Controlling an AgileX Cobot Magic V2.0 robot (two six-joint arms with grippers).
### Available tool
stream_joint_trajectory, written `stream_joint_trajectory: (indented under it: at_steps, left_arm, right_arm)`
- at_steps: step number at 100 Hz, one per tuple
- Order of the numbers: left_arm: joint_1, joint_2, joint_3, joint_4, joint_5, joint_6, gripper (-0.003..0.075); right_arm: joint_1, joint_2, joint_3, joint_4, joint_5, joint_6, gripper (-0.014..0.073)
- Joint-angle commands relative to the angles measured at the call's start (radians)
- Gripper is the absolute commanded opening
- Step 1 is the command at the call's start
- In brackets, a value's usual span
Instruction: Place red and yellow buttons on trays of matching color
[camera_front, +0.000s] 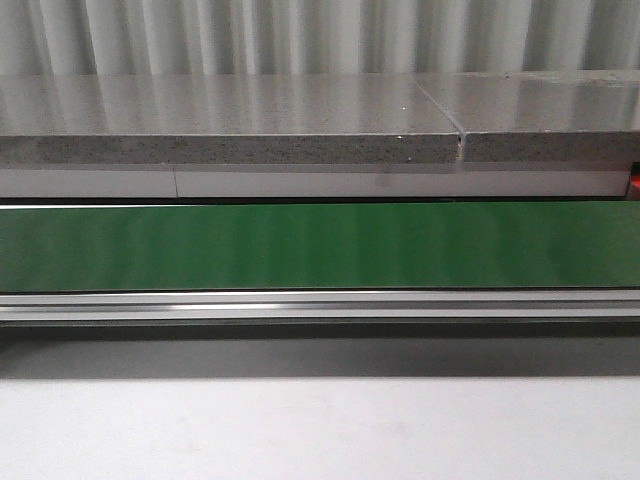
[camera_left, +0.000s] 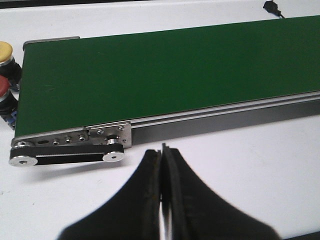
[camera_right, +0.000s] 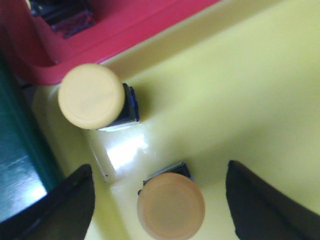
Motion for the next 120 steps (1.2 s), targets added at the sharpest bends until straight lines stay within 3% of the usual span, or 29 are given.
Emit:
stream_joint_trajectory:
  at_steps: [1, 16, 28, 47, 57, 71, 92, 109, 120]
  left_arm:
    - [-0.008, 0.005, -0.026, -0.020, -0.062, -0.002, -0.0020]
    - [-0.008, 0.005, -0.026, -0.020, -0.062, -0.002, -0.0020]
    - [-0.008, 0.005, -0.026, -0.020, -0.062, -0.002, -0.0020]
    - [-0.008, 0.005, -0.026, -0.020, -0.062, -0.002, -0.0020]
    - [-0.008, 0.005, -0.026, -0.020, -0.062, -0.002, -0.0020]
    - [-0.008, 0.005, -0.026, -0.020, -0.062, -0.002, -0.0020]
    - [-0.008, 0.005, -0.026, -0.020, -0.062, -0.002, -0.0020]
    - [-0.008, 0.005, -0.026, -0.020, -0.062, -0.002, -0.0020]
    - [-0.008, 0.005, -0.026, -0.020, -0.062, -0.002, -0.0020]
  right_arm:
    - [0.019, -0.090, -0.039, -0.002, -0.003, -0.002, 0.0551]
    - [0.117, -0.152, -0.089, -0.056, 0.082, -0.002, 0.0540]
    - [0.236, -0.173, -0.135, -0.127, 0.166, -0.002, 0.0431]
    - [0.445, -0.175, -0.189, -0.153, 0.207, -0.002, 0.0054]
    - [0.538, -0.175, -0.191, -0.153, 0.180, -0.002, -0.0095]
    - [0.623, -0.175, -0.191, -0.118, 0.161, -0.002, -0.0088]
    - [0.658, -0.208, -0.146, -0.010, 0.074, 0.018, -0.0088]
    - [0.662, -0.304, -0.045, -0.059, -0.042, 0.188, -0.0088]
    - [0.662, -0.380, 0.021, -0.103, -0.087, 0.199, -0.0088]
